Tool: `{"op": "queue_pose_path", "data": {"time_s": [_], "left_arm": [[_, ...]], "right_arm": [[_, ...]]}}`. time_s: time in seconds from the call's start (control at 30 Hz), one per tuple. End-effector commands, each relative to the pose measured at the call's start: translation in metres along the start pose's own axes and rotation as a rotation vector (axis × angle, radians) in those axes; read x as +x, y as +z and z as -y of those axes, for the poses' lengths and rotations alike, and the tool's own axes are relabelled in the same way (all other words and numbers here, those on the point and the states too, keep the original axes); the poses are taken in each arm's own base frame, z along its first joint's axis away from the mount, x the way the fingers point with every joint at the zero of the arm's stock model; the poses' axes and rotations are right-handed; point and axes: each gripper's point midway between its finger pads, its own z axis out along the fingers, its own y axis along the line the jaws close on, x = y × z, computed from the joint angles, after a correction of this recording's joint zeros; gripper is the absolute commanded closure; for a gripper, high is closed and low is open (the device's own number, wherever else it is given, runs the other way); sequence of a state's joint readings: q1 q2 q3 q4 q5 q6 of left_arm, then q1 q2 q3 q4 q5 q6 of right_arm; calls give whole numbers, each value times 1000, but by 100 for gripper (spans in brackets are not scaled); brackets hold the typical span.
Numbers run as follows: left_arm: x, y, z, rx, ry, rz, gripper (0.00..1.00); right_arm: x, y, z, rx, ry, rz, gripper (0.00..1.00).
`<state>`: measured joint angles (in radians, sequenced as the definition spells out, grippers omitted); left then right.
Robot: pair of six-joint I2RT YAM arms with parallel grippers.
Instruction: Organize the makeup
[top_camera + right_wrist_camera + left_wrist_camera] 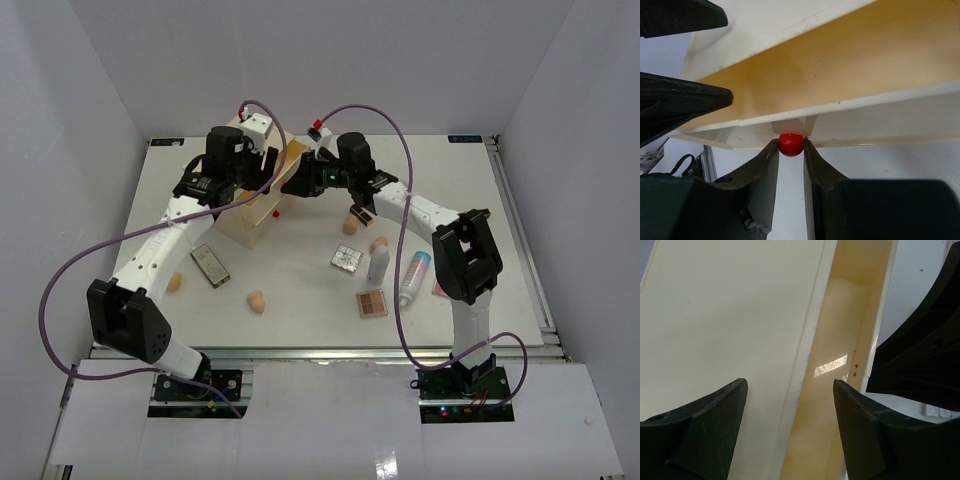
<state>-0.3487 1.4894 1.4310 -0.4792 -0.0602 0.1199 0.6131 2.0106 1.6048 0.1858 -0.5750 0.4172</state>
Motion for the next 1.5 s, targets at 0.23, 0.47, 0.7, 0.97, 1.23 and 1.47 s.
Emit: {"op": "queue_pose_path", "data": {"time_s": [0.23, 0.47, 0.7, 0.97, 1.23, 1.47], "left_arm": [[-2, 15, -27, -231, 122, -58, 32], [1, 21, -31, -264, 111, -77, 35], [8, 27, -34, -279, 106, -96, 35], [2, 26, -31, -257, 61, -71, 33], [-60, -3, -19, -166, -63, 99, 9], [-133, -46, -2, -31, -170, 288, 6]], "right_arm": [[-6, -29, 8, 7, -16, 16, 79], [4, -51, 10, 20, -1, 17, 79], [11, -66, 12, 28, 9, 14, 79], [12, -67, 8, -2, -2, 0, 48], [2, -98, -5, -50, -184, -31, 3], [-6, -173, -36, -104, -460, -22, 7]]}}
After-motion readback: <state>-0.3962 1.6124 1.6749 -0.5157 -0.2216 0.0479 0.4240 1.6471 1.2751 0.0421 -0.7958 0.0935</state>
